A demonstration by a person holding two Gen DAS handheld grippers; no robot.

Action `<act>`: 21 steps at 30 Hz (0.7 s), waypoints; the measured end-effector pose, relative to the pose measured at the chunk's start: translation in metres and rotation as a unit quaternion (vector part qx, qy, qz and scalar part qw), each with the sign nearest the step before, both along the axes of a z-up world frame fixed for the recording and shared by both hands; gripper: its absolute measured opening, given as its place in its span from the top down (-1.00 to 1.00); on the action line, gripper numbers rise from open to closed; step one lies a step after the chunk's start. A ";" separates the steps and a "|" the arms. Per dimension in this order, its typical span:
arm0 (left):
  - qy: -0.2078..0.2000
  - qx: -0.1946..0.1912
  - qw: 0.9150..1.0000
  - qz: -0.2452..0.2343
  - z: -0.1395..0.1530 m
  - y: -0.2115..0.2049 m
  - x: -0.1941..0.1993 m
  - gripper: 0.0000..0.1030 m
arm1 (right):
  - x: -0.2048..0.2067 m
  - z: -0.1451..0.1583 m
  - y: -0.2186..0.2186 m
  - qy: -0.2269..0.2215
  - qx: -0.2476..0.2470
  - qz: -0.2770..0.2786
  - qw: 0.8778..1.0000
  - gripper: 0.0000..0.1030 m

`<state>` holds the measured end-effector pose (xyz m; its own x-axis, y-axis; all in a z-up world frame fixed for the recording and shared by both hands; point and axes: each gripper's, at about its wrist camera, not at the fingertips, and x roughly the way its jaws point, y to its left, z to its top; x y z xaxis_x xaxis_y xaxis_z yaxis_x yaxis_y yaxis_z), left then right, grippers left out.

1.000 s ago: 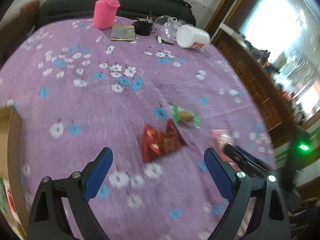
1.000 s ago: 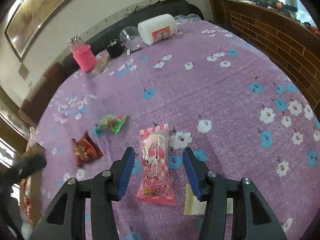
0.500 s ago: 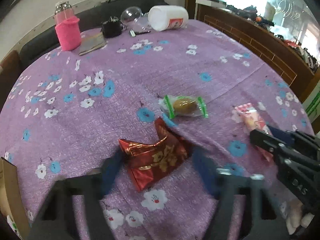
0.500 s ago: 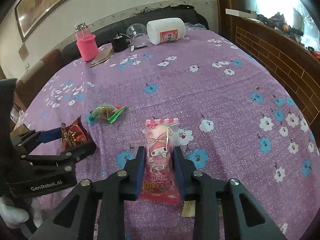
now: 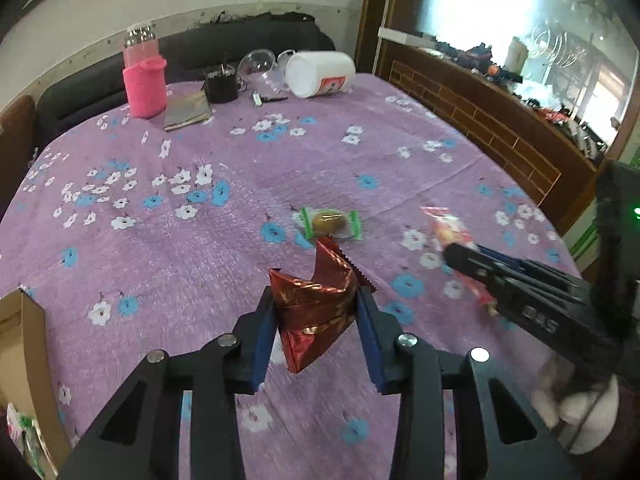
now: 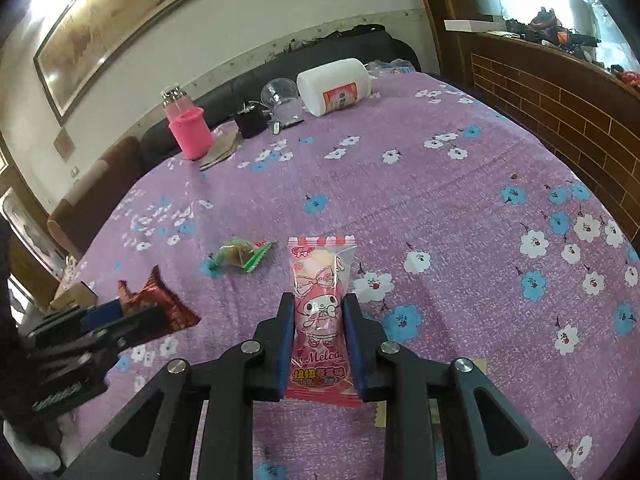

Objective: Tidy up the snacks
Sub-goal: 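Grasp the red foil pouch with the left gripper while right grasps the pink Melody candy bag, then carry the red pouch and pink candy bag into the tray and open both grippers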

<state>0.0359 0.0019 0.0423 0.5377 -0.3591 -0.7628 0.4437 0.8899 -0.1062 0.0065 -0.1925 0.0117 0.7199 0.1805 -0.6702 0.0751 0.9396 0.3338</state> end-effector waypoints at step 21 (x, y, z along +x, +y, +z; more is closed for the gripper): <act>-0.092 -0.011 0.982 0.164 0.079 0.215 -0.092 0.27 | -0.030 0.040 0.040 -0.029 0.043 0.046 0.998 0.52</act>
